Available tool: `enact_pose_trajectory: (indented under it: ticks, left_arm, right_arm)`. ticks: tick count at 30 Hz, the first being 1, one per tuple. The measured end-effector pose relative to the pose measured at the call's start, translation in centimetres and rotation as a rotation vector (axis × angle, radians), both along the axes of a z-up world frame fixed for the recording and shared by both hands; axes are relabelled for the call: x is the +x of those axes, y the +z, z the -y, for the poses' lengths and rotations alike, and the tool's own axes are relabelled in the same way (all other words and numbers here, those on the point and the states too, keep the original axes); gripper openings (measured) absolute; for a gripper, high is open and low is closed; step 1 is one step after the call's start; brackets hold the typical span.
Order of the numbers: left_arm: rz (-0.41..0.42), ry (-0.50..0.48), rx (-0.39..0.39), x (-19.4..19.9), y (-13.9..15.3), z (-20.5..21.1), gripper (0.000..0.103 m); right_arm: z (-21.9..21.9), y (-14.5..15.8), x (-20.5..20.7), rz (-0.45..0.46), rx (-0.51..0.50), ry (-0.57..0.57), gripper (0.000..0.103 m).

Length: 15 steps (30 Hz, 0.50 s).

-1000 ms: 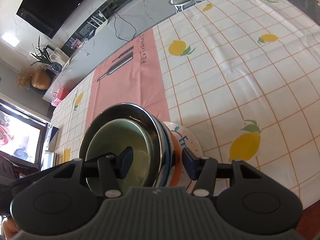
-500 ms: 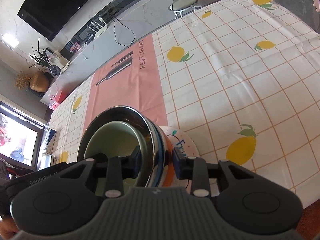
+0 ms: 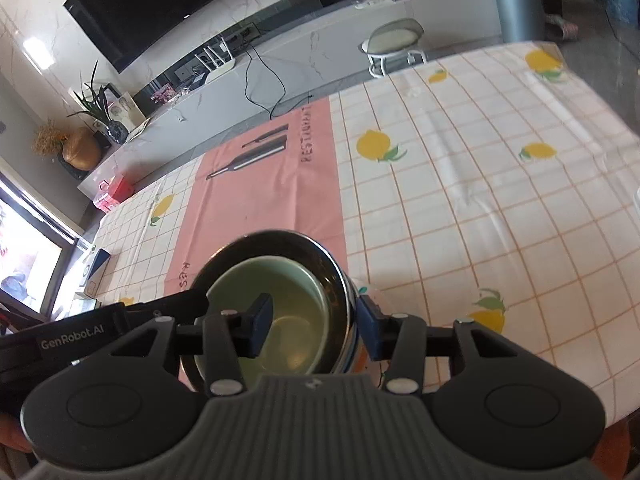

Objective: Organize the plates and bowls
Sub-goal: 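Lower the bowl stack onto the plates and open both grippers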

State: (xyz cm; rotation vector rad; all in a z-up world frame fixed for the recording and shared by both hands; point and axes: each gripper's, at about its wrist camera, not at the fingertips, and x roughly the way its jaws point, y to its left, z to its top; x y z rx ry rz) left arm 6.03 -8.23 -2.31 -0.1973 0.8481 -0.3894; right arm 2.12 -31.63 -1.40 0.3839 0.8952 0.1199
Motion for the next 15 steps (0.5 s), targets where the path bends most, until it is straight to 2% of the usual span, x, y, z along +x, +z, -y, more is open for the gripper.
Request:
enact_pose_trajectory:
  ticks: [4,8,11,15]
  left_arm:
    - [0.184,-0.061,0.105,-2.5,3.0,0.0,0.062]
    - [0.321,-0.085,0.155,-5.2,4.7,-0.5,0.068]
    - [0.393,-0.062,0.207,-7.0,5.1,-0.8,0.069]
    - [0.442,-0.038,0.269,-9.1,5.1,-1.5,0.078]
  right_arm:
    - [-2.0,2.8,-1.3,0.110,-0.103,0.054,0.056]
    - [-3.9,5.0,-3.0,0.199,-0.160,0.096,0.059]
    - [-5.0,6.2,-4.3,0.247,-0.190,0.115,0.061]
    - [-6.2,7.0,-6.4,0.293,-0.214,0.136,0.071]
